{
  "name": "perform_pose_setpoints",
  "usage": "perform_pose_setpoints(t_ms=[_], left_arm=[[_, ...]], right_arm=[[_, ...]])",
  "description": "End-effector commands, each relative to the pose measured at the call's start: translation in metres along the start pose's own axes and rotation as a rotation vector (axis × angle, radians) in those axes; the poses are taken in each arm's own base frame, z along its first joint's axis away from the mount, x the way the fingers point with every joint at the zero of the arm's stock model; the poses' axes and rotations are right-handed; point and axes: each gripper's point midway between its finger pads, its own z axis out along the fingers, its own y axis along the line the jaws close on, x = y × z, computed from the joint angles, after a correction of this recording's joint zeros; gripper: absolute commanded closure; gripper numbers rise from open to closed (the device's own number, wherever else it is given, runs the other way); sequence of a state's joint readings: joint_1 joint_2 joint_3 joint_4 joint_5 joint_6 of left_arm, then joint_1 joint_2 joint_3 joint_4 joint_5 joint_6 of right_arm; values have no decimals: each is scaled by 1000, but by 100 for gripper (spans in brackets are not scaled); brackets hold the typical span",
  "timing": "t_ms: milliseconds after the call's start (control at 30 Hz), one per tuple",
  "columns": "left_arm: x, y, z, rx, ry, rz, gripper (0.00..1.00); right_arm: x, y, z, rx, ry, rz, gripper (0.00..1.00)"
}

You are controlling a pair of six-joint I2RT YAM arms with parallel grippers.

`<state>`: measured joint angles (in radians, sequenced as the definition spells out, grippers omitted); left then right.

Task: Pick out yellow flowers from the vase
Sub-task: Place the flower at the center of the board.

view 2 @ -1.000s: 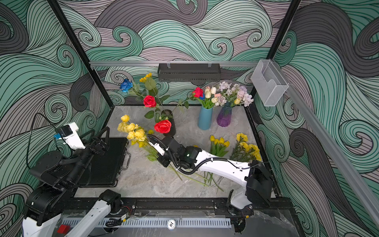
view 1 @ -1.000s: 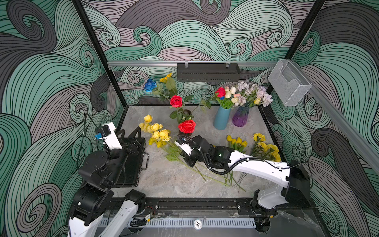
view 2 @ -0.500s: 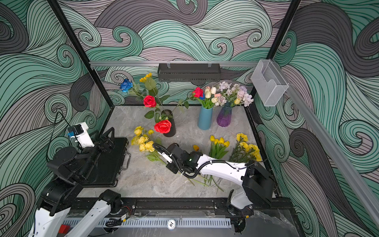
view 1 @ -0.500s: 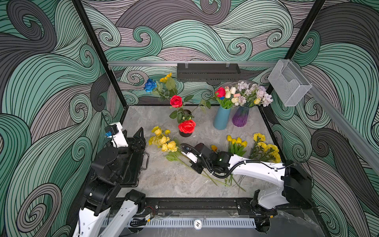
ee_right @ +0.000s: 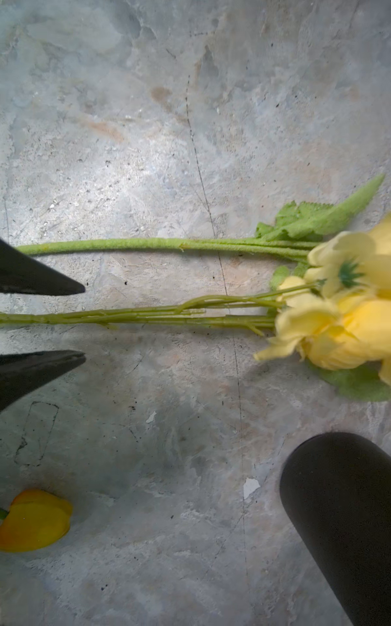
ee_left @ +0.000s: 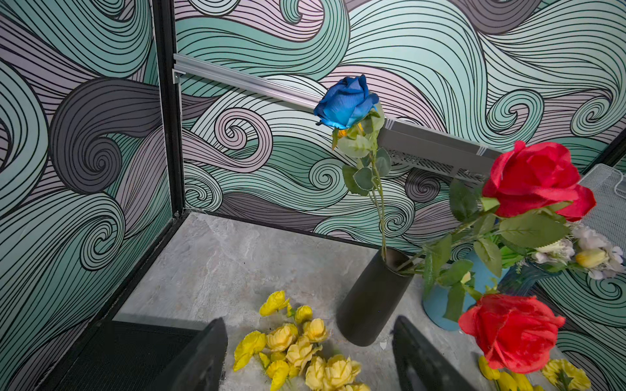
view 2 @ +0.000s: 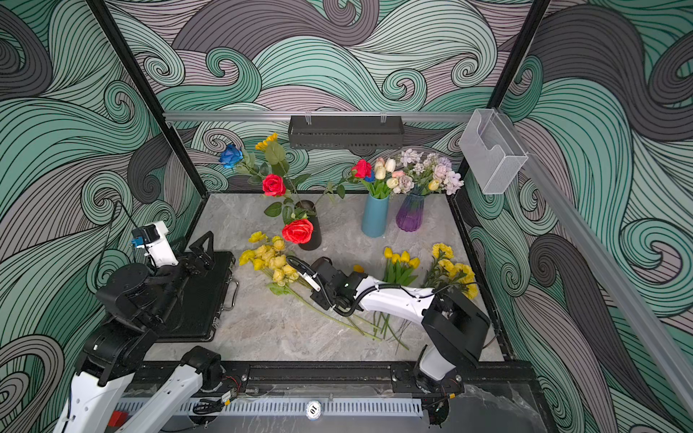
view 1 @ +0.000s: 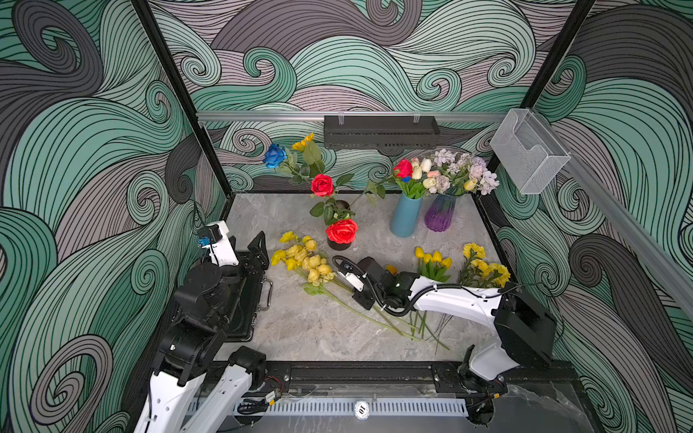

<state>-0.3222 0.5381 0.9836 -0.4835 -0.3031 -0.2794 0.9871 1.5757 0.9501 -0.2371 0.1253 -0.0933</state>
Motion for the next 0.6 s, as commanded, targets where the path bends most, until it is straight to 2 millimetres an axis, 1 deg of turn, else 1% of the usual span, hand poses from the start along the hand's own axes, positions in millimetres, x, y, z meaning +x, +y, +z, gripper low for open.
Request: perform_pose_setpoints(t_ms=[0, 133, 200, 333, 433, 500, 567], left_arm=[[-5, -4, 4, 15, -18, -18, 24], [-1, -15, 14, 54, 5, -29, 25], [-3, -27, 22, 102, 17, -32, 25], [-2, -46, 45, 137, 123, -28, 27], [0, -70, 66, 209, 196, -33, 28], [-1, -84, 79, 251, 242, -46, 31], [-6, -95, 90, 275, 259, -64, 35]], right_arm=[[-2, -5, -4, 20, -23, -2, 66], [-6, -6, -14, 16, -38, 1, 63], [-7, -8, -24, 18, -57, 3, 61], [-10, -11, -45, 28, -115, 3, 55], [-11, -13, -62, 32, -161, -1, 51], [-12, -15, -72, 38, -194, 1, 50], [-12, -17, -81, 44, -219, 5, 49]])
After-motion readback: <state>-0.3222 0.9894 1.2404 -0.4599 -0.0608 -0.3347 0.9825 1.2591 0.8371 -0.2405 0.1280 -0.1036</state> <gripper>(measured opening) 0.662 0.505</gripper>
